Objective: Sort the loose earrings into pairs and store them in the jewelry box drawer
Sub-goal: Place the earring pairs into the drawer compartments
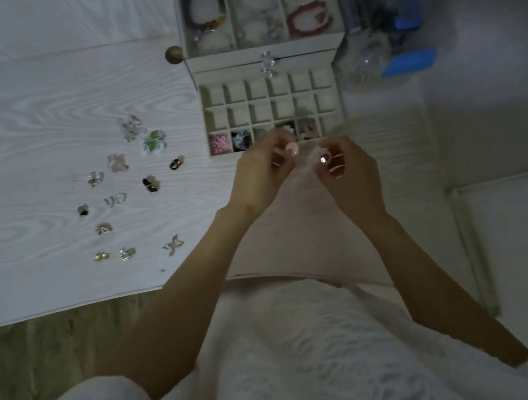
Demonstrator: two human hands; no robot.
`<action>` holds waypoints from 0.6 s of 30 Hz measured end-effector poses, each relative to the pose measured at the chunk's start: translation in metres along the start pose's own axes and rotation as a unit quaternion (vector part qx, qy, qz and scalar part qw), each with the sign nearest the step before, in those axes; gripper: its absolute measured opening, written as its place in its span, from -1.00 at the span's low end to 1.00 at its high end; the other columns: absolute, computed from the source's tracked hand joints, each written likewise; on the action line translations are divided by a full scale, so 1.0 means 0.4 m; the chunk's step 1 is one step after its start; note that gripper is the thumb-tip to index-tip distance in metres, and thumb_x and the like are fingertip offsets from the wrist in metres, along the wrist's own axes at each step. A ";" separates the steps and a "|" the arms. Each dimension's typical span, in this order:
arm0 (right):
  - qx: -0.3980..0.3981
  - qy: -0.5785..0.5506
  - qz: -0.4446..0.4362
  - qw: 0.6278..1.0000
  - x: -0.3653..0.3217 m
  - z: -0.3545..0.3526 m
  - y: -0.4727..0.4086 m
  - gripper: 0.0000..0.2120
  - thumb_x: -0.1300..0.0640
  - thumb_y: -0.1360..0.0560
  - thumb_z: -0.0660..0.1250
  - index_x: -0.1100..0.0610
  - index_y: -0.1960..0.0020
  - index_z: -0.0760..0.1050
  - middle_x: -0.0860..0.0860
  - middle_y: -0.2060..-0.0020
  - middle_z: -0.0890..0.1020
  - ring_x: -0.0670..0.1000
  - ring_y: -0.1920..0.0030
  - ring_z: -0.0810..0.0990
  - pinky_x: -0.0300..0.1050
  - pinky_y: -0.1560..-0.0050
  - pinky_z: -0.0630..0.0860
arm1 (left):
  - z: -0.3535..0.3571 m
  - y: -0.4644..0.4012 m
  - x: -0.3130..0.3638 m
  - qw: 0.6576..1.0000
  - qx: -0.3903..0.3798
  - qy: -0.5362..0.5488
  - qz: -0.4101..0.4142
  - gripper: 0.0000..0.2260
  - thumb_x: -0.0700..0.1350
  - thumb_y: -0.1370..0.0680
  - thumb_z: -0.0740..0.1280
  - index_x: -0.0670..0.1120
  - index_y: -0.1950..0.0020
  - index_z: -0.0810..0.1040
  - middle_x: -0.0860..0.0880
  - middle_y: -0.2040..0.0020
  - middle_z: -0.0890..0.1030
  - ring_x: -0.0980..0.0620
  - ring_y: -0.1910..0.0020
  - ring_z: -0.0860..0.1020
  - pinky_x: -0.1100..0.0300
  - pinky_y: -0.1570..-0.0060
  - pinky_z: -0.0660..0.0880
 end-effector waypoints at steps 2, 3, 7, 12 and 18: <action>0.019 -0.004 0.003 1.000 0.036 -0.060 -0.050 -0.84 0.22 -0.46 0.32 0.14 -0.04 0.48 -0.02 0.15 0.58 -0.11 0.25 0.53 -0.39 0.23 0.46 | 0.087 -0.057 0.033 1.000 0.011 0.008 -0.016 -0.86 -0.24 -0.46 0.37 -0.10 0.01 0.52 -0.04 0.05 0.60 0.09 0.23 0.56 0.17 0.17 0.53; 0.024 -0.006 0.005 1.000 0.051 -0.079 -0.068 -0.86 0.22 -0.47 0.32 0.14 -0.03 0.48 -0.04 0.16 0.57 -0.13 0.26 0.52 -0.44 0.24 0.44 | 0.119 -0.080 0.043 1.000 0.018 0.012 -0.019 -0.86 -0.25 -0.46 0.36 -0.11 0.00 0.54 -0.06 0.05 0.61 0.06 0.22 0.57 0.13 0.15 0.54; 0.020 -0.014 0.010 1.000 0.091 -0.110 -0.111 -0.90 0.23 -0.46 0.31 0.14 0.02 0.47 -0.02 0.16 0.60 -0.06 0.20 0.57 -0.27 0.20 0.51 | 0.187 -0.147 0.062 0.998 0.049 -0.029 -0.012 -0.84 -0.21 -0.44 0.36 -0.12 -0.01 0.56 -0.13 0.12 0.61 -0.08 0.18 0.57 0.05 0.17 0.53; 0.015 -0.022 -0.010 1.000 0.106 -0.111 -0.141 -0.90 0.24 -0.45 0.33 0.16 0.04 0.48 0.04 0.16 0.62 -0.01 0.19 0.59 -0.20 0.20 0.51 | 0.206 -0.161 0.065 0.988 0.030 -0.145 0.034 -0.80 -0.23 -0.46 0.32 -0.12 -0.06 0.60 -0.17 0.11 0.62 -0.15 0.16 0.58 0.07 0.18 0.52; 0.009 0.033 -0.082 0.996 0.089 -0.095 -0.176 -0.86 0.18 -0.47 0.32 0.18 0.00 0.46 0.05 0.16 0.61 0.02 0.18 0.57 -0.09 0.19 0.51 | 0.184 -0.130 0.054 0.926 0.076 -0.352 0.113 -0.84 -0.14 -0.42 0.27 -0.07 0.11 0.64 -0.05 0.16 0.65 -0.15 0.15 0.52 0.10 0.21 0.45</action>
Point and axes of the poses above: each hand's wrist, its own y-axis away from the middle knuckle, its own z-axis out of the palm, x = y × z, the point moved 2 cm from there along -y, towards the middle knuckle
